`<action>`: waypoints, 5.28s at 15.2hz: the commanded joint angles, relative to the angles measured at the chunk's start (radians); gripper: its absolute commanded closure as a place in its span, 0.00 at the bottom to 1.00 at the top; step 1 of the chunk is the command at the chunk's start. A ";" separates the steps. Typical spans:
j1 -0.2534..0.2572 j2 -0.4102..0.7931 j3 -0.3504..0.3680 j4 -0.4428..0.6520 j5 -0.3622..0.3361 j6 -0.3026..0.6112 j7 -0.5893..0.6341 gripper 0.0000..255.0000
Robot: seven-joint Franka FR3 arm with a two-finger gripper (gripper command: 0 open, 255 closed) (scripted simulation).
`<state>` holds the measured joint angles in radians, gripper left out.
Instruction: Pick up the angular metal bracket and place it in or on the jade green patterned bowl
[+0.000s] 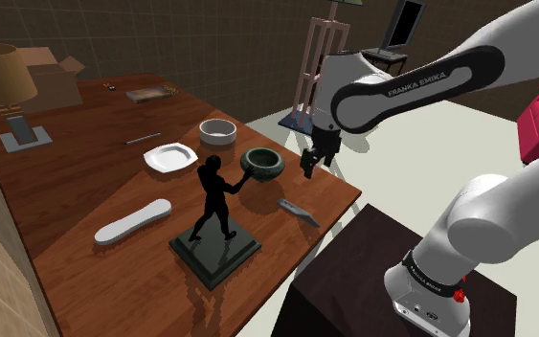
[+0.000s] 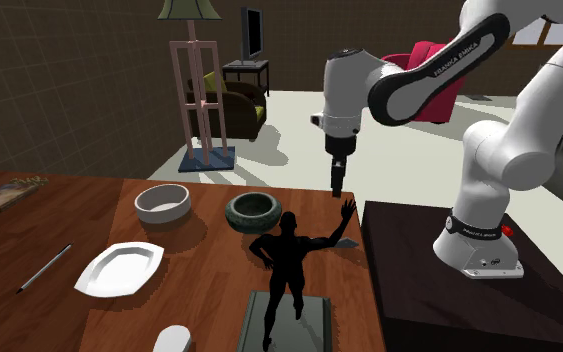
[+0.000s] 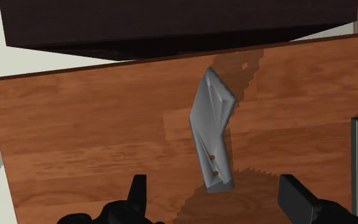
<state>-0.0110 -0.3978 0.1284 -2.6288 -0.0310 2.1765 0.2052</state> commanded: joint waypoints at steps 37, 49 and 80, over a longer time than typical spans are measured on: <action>-0.017 0.411 -0.008 -0.105 0.100 0.557 -0.151 0.00; -0.015 0.528 -0.012 -0.098 0.078 0.667 -0.136 0.00; -0.034 0.522 -0.032 -0.068 0.011 0.654 -0.104 0.00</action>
<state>-0.0461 0.1106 0.0975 -2.6954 -0.0149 2.8136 0.0976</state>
